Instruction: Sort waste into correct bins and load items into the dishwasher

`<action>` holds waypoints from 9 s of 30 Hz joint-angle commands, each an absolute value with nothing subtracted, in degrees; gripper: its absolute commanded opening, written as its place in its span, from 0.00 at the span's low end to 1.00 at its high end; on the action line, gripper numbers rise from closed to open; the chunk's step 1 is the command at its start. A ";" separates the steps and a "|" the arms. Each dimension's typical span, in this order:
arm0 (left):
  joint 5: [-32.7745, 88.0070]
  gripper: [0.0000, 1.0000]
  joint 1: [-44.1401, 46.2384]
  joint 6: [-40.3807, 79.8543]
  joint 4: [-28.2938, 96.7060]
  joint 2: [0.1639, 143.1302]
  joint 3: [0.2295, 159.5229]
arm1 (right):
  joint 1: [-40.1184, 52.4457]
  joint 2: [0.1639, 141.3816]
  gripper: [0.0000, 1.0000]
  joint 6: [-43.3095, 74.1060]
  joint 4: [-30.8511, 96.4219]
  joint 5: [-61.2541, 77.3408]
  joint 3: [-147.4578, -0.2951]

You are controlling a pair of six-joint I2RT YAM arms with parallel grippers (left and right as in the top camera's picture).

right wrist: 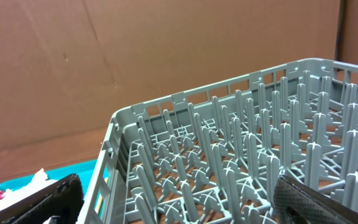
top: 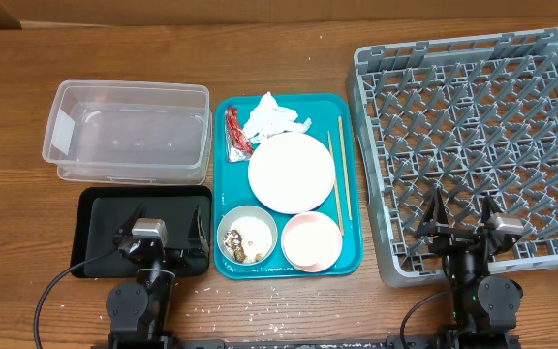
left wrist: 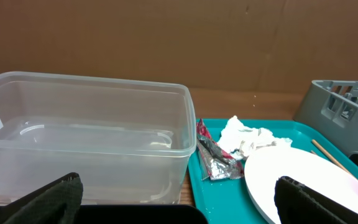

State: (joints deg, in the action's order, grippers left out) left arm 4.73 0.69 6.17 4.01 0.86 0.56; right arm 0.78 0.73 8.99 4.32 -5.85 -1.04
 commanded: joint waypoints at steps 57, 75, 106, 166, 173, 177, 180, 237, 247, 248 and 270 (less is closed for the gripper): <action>7.29 0.72 35.75 22.57 60.38 77.41 69.91 | 0.62 57.39 1.00 11.29 53.71 25.78 -65.01; 4.58 0.04 41.80 26.39 55.29 96.05 71.64 | 0.62 57.63 1.00 12.05 55.00 25.58 -64.99; 88.27 0.04 7.99 3.16 59.72 88.75 86.00 | 15.94 61.43 0.89 13.85 24.99 64.16 -64.95; 39.88 1.00 7.31 13.28 66.78 77.45 90.21 | 4.14 78.52 0.74 23.99 78.78 4.40 -64.88; 32.60 1.00 7.16 14.55 68.34 74.96 91.53 | 7.64 72.47 0.90 23.68 75.35 4.45 -69.36; 14.26 1.00 7.16 22.65 72.73 70.41 93.97 | 14.26 67.46 0.81 17.39 68.51 9.45 -70.37; 1.13 1.00 7.16 27.59 75.48 66.24 94.06 | 21.30 67.24 0.75 16.23 65.65 9.45 -70.22; -7.79 1.00 7.16 27.31 84.99 63.37 98.54 | 35.40 95.79 0.04 17.91 59.24 -4.58 -65.60; -13.72 1.00 7.16 28.32 85.76 51.99 98.52 | 31.70 75.07 0.04 33.28 58.46 -45.01 -73.56; -13.72 1.00 7.16 28.32 86.00 51.94 98.52 | 29.61 73.91 0.04 33.26 56.25 -48.99 -73.56; -13.72 1.00 7.16 28.34 86.37 52.10 98.52 | 1.63 99.09 0.04 32.62 49.91 -71.26 -73.45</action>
State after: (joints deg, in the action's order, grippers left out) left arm -12.69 6.76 28.18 86.24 52.03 98.41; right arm 1.89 96.92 31.94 50.54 -67.40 -73.17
